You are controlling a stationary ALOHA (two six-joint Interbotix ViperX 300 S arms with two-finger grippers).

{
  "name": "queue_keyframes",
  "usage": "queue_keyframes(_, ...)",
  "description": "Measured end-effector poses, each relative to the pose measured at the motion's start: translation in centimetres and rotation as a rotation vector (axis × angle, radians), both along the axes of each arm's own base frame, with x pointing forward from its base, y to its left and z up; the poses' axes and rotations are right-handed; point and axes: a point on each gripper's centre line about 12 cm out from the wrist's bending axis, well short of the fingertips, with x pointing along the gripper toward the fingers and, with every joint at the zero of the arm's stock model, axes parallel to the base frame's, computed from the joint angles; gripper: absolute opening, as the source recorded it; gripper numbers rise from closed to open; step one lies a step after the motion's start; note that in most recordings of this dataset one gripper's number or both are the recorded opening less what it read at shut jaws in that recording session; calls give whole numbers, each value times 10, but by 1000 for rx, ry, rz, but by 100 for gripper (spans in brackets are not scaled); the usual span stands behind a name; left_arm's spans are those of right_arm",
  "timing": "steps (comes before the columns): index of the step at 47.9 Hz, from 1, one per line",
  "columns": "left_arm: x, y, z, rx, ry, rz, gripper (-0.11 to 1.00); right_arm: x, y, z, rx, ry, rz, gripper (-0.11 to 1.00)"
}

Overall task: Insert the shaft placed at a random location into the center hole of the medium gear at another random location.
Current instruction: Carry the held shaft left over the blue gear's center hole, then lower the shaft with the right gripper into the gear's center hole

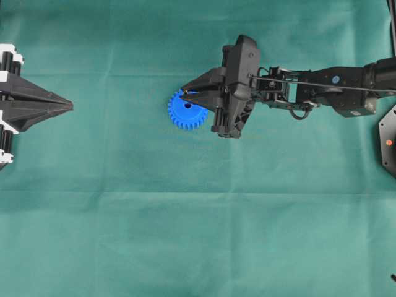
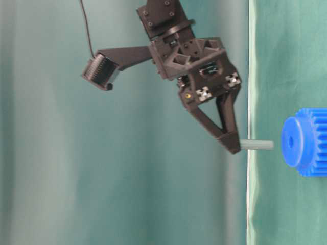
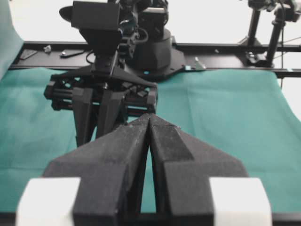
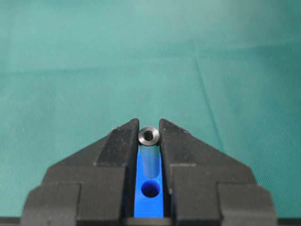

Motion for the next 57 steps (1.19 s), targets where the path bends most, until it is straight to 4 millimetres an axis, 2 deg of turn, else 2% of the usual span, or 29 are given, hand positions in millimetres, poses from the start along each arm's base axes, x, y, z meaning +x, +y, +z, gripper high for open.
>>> queue_keyframes(19,0,0,0,0,0,2,0,1,-1,-26,8,61,-2,14)
queue_keyframes(57,0,0,0,0,0,2,0,2,-2,-51,14,99,-5,14)
